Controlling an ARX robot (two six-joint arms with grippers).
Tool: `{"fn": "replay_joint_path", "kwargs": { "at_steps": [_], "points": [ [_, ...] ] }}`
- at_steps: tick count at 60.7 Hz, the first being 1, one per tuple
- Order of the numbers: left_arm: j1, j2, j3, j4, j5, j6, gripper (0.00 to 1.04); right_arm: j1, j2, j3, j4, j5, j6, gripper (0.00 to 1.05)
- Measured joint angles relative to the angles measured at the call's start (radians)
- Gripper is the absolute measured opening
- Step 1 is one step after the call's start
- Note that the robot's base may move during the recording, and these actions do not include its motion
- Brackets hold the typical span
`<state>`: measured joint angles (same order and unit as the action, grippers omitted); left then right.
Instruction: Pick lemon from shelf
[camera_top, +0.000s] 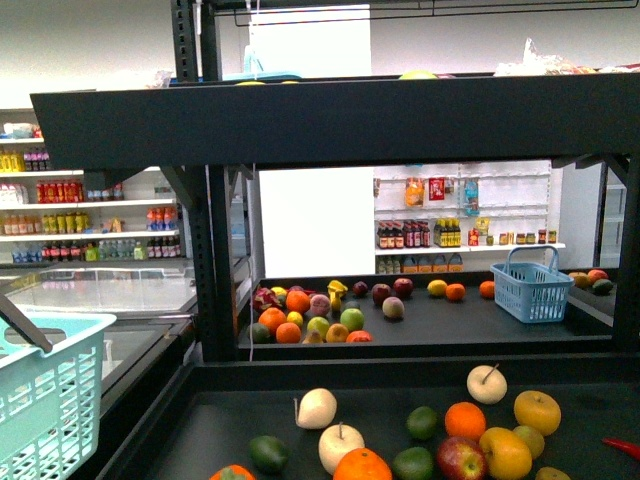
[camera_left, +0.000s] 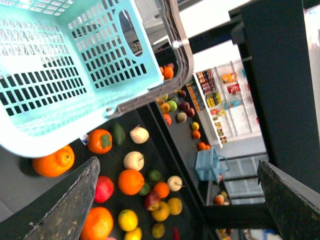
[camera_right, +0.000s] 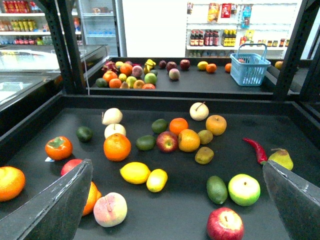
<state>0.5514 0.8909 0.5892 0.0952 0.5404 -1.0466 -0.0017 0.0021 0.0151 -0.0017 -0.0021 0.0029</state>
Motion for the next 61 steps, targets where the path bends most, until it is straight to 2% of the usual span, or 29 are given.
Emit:
{"fn": "replay_joint_path", "kwargs": {
  "at_steps": [8,20,42,61],
  "points": [
    [0.013,0.235,0.170,-0.009,0.003,-0.109,0.97,0.000,0.000,0.000,0.000,0.000,0.000,1.02],
    [-0.050,0.529,0.385,0.055,0.035,-0.202,0.97,0.000,0.000,0.000,0.000,0.000,0.000,1.02],
    [-0.130,0.815,0.665,0.101,0.057,-0.227,0.97,0.000,0.000,0.000,0.000,0.000,0.000,1.02],
    [-0.144,0.984,0.844,0.080,0.043,-0.222,0.97,0.000,0.000,0.000,0.000,0.000,0.000,1.02]
  ]
}}
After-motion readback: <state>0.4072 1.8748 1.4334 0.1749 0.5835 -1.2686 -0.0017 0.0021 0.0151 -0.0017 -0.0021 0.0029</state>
